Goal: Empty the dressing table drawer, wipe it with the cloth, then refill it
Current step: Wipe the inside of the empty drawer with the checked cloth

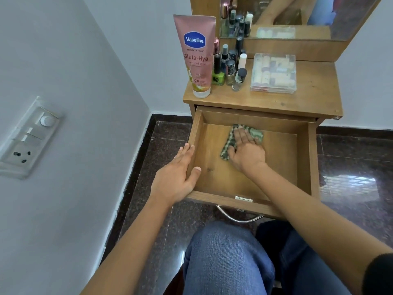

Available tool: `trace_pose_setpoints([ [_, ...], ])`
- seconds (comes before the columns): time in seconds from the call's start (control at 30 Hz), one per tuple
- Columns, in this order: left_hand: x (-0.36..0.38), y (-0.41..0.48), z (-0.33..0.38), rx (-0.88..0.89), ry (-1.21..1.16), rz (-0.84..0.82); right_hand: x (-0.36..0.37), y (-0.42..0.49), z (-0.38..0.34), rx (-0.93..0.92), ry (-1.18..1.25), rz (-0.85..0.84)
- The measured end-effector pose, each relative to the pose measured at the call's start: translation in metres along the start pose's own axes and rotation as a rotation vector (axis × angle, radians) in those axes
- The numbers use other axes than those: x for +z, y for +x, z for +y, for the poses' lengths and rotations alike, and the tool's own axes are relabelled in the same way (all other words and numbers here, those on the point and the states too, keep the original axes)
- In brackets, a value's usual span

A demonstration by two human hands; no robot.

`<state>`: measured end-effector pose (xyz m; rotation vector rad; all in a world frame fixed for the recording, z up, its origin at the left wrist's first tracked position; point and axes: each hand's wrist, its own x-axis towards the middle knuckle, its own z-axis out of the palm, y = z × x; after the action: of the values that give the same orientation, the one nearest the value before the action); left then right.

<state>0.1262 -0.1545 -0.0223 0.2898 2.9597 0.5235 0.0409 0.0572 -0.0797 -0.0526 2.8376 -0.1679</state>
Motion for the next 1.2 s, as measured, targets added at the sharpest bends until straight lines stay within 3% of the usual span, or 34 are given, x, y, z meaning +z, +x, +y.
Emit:
trace_pose_setpoints([
  [0.1, 0.001, -0.001, 0.002, 0.000, -0.003, 0.013, 0.001, 0.001, -0.017, 0.034, 0.030, -0.052],
  [0.33, 0.000, 0.000, 0.003, -0.003, 0.006, 0.001, -0.006, 0.020, -0.081, -0.147, 0.084, -0.056],
  [0.6, -0.001, -0.001, 0.003, -0.012, 0.003, -0.008, -0.013, 0.020, -0.065, -0.185, 0.050, -0.079],
  [1.0, -0.002, -0.001, 0.002, -0.026, -0.004, -0.018, -0.018, -0.032, 0.072, 0.211, 0.138, -0.068],
  [1.2, -0.001, -0.002, 0.006, -0.042, -0.008, -0.017, -0.017, -0.019, 0.046, 0.293, 0.118, -0.163],
])
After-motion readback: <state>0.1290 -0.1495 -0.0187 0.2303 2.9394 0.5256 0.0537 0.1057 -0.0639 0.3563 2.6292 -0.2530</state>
